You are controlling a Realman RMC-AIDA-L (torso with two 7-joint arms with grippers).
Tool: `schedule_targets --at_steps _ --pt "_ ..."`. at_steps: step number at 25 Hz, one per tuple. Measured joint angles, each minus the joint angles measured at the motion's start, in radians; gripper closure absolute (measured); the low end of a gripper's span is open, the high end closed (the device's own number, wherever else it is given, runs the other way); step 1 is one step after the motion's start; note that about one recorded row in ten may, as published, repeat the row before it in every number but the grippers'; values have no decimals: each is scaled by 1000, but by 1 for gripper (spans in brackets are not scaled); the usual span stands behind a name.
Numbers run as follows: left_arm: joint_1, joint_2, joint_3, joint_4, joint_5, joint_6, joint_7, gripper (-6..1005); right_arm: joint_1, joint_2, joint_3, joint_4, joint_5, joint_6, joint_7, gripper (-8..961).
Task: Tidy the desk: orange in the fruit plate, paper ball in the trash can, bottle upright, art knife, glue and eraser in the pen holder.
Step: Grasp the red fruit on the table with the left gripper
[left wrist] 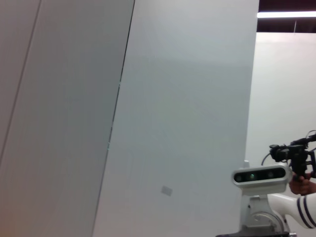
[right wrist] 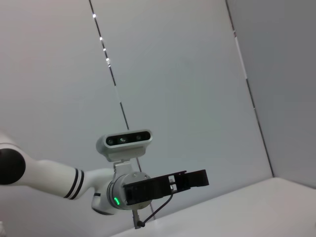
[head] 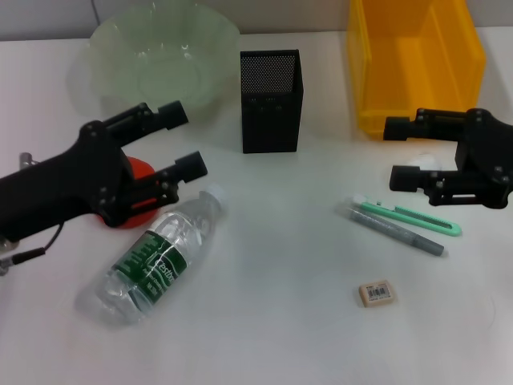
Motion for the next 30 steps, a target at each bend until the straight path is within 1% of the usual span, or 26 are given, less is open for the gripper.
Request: schedule_targets --at_steps 1,2,3,5,11,13,16,17,18,19,20,23,24,25,27,28,30 --pt "0 0 0 0 0 0 0 259 0 0 0 0 0 0 0 195" --pt "-5 8 -10 3 -2 4 -6 261 0 1 9 0 0 0 0 196" --pt "-5 8 -10 3 -2 4 -6 263 0 1 9 0 0 0 0 196" --pt "-7 15 -29 15 -2 8 -24 267 2 2 10 0 0 1 -1 196" --pt "2 17 -44 23 0 -1 -27 278 8 9 10 -1 0 2 -1 195" --pt "11 19 -50 21 1 -40 -26 282 8 12 10 -2 0 3 -1 195" --pt "14 21 -53 19 3 -63 -27 288 9 13 10 0 0 11 -5 196" --pt "23 25 -55 17 9 -120 -27 290 9 14 10 1 -1 15 -11 196" --pt "23 25 -55 17 9 -120 -27 291 9 14 10 1 -1 15 -11 196" --pt "49 20 -58 15 18 -250 -23 293 9 15 10 2 -2 17 -13 196" --pt "60 12 -64 15 19 -306 -15 295 8 16 10 2 -3 18 -14 196" --pt "60 12 -64 15 19 -306 -15 301 8 17 10 3 -4 22 -15 195" --pt "70 0 -64 14 27 -422 -5 303 9 18 10 3 -4 24 -15 195" --pt "72 -3 -57 8 53 -476 -2 305 9 21 10 3 -6 26 -15 195" --pt "72 -3 -57 8 53 -476 -2 309 9 22 9 3 -6 27 -15 195" --pt "78 -8 -57 -12 67 -505 34 311 9 23 6 3 -6 27 -15 195" --pt "83 -16 -56 -21 84 -550 53 314 11 25 4 3 -4 27 -16 195"
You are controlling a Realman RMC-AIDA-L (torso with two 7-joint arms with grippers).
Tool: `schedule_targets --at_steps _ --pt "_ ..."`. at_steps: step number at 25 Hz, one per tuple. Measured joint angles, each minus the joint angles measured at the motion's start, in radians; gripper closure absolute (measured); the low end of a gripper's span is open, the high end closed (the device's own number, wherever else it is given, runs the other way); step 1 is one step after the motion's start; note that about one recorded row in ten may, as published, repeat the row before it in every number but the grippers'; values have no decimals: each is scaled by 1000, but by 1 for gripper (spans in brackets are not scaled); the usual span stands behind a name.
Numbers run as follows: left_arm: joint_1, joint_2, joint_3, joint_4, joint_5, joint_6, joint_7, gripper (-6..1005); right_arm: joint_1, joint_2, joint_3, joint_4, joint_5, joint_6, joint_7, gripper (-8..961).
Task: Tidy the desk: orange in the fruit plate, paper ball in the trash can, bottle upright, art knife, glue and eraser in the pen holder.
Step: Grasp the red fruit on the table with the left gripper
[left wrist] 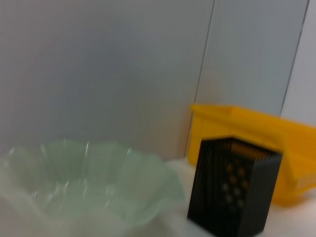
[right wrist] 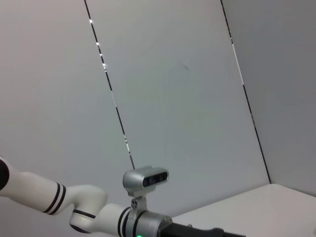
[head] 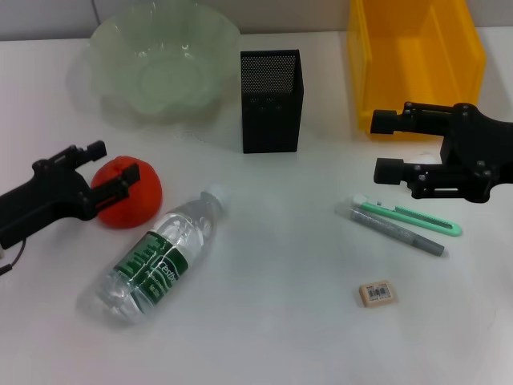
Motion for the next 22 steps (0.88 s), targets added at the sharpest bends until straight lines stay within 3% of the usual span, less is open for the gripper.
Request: schedule_targets --at_steps 17,22 --pt "-17 -19 -2 7 71 -76 -5 347 14 2 6 0 1 1 -2 196" --pt "-18 -20 -3 7 70 -73 -1 489 13 2 6 0 1 5 -2 196"
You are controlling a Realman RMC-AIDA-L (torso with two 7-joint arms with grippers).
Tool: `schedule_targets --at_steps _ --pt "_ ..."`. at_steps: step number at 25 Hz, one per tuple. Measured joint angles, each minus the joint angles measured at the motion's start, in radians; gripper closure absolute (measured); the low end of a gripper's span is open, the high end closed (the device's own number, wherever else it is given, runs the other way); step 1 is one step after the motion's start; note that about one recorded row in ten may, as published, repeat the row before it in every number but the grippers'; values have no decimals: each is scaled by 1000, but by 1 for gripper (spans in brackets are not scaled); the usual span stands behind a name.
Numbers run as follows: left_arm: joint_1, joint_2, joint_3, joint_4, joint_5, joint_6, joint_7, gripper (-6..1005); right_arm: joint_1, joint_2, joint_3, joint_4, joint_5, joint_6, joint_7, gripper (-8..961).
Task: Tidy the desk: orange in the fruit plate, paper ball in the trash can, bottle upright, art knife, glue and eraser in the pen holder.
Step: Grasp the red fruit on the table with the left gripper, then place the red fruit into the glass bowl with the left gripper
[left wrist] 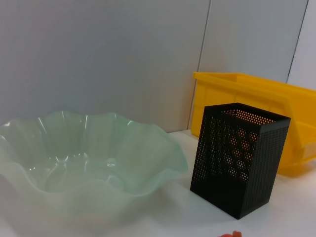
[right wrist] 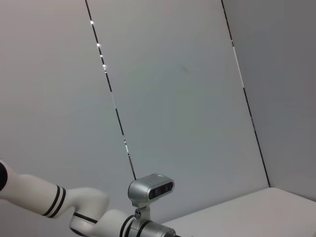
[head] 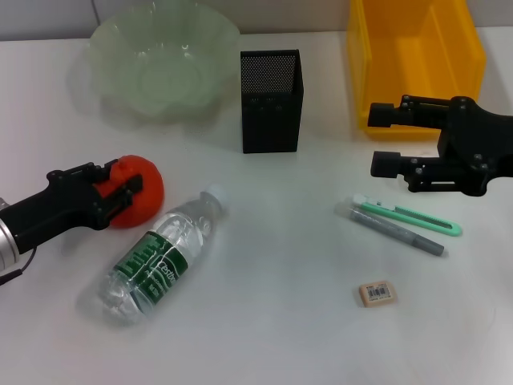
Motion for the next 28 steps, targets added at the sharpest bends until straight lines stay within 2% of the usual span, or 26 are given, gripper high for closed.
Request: schedule_targets --at_steps 2,14,15,18,19,20,21,22,24,26,27,28 --pt "0 -1 -2 0 -2 1 0 546 0 0 0 -1 0 8 0 196" --pt "7 -9 -22 12 -6 45 0 642 -2 0 0 -6 0 21 -10 195" --pt "4 -27 -148 55 -8 160 1 652 -4 0 1 -6 0 21 -10 195" --pt "4 -27 -148 55 -8 160 1 684 -7 0 7 -3 1 23 -13 196" --pt "-5 -34 -204 66 -15 191 5 695 -8 0 13 -1 1 23 -16 196" --pt "-49 -36 -256 55 -82 215 43 697 -9 0 17 0 1 23 -18 196" --pt "-70 -36 -257 48 -108 207 62 699 -9 0 21 1 1 23 -20 196" --pt "-143 -36 -258 13 -180 156 130 701 -9 2 26 2 2 25 -21 196" --pt "-166 -36 -257 2 -193 138 146 694 -10 3 26 3 2 26 -21 196" --pt "-236 -36 -256 -33 -215 62 185 688 -11 6 26 6 2 31 -21 196" --pt "-319 -37 -250 -70 -220 -52 234 685 -15 10 26 11 2 40 -21 196" --pt "-319 -37 -250 -70 -220 -52 234 681 -15 10 26 11 2 40 -21 196"
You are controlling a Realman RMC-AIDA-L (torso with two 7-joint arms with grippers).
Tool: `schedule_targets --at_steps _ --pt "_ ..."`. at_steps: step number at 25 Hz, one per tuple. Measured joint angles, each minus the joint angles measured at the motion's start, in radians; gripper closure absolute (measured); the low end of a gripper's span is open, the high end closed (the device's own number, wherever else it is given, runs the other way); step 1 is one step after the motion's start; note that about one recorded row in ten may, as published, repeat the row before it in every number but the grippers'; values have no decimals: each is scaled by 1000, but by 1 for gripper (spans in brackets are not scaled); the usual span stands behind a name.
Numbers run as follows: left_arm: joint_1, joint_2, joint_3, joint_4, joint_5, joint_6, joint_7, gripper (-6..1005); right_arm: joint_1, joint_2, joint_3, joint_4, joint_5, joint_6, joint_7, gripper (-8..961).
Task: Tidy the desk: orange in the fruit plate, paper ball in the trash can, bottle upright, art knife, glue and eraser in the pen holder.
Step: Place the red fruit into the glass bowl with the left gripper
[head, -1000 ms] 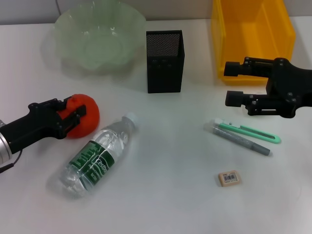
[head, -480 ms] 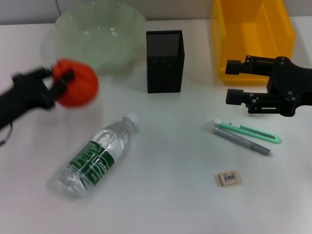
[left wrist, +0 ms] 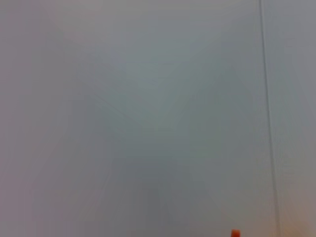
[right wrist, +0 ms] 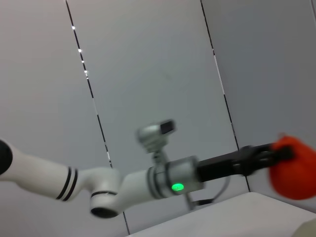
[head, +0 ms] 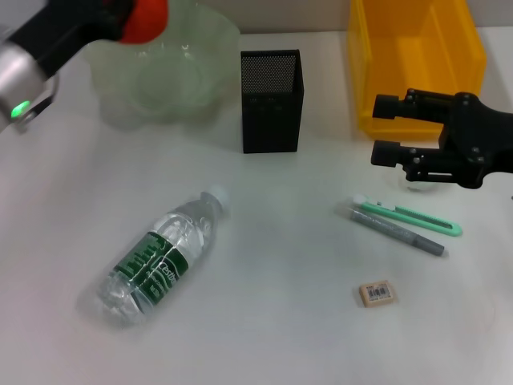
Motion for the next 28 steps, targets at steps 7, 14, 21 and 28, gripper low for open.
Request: schedule_targets --at_steps 7,14,21,28 --pt "-182 -8 131 -41 4 -342 95 659 -16 12 0 3 0 15 -1 196" --pt "-185 -7 143 -41 -136 -411 143 544 -7 14 0 3 0 51 0 196" --pt "-45 3 171 -23 -165 -43 -44 365 11 19 0 -14 0 79 60 195" --pt "134 4 283 -16 -158 196 -88 218 26 30 -30 -224 -29 180 374 195"
